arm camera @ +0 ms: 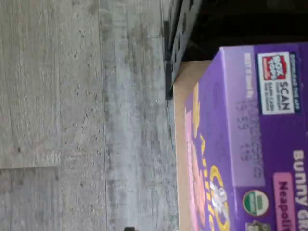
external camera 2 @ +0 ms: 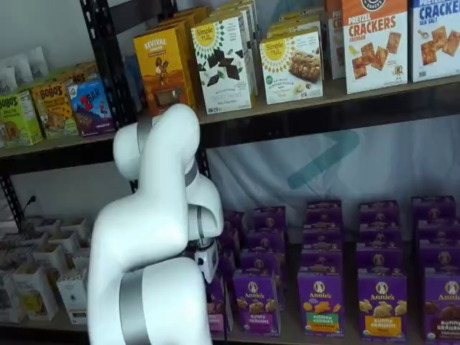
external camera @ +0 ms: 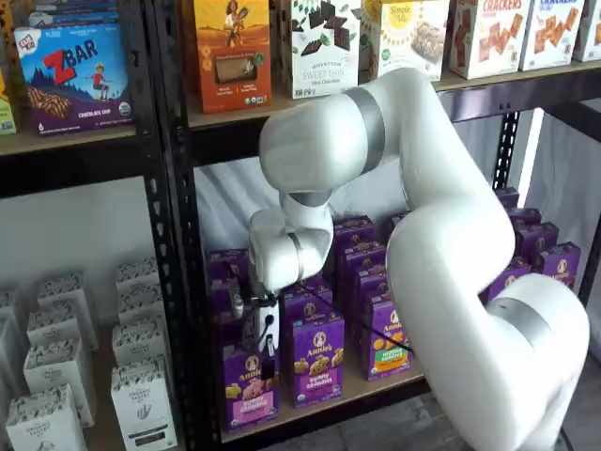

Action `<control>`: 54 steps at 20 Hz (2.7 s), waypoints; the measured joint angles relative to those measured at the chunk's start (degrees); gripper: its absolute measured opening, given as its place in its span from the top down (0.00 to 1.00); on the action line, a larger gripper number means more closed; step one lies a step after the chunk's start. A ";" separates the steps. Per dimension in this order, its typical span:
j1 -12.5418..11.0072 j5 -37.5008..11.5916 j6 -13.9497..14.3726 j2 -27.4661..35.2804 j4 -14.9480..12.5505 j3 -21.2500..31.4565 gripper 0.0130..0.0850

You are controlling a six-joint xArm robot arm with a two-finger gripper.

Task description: Pick up the purple box with a pink patch in the middle, on the bottom shelf, the first box from the left

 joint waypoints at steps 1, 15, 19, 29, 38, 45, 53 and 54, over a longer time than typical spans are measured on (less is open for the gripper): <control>0.08 -0.09 -0.04 0.22 0.13 -0.14 0.00; 0.34 -0.42 0.52 2.52 -0.20 -2.31 0.22; 0.32 -0.68 0.44 2.68 -0.15 -2.44 0.39; 0.16 -0.82 0.43 2.63 -0.29 -2.43 0.44; 0.08 -0.48 0.63 2.36 -0.60 -2.23 0.61; 0.15 0.17 0.41 2.16 -0.26 -2.29 0.72; 0.22 -1.19 -0.63 0.49 0.88 0.16 0.72; 0.23 -1.43 -0.97 0.11 1.25 0.72 0.72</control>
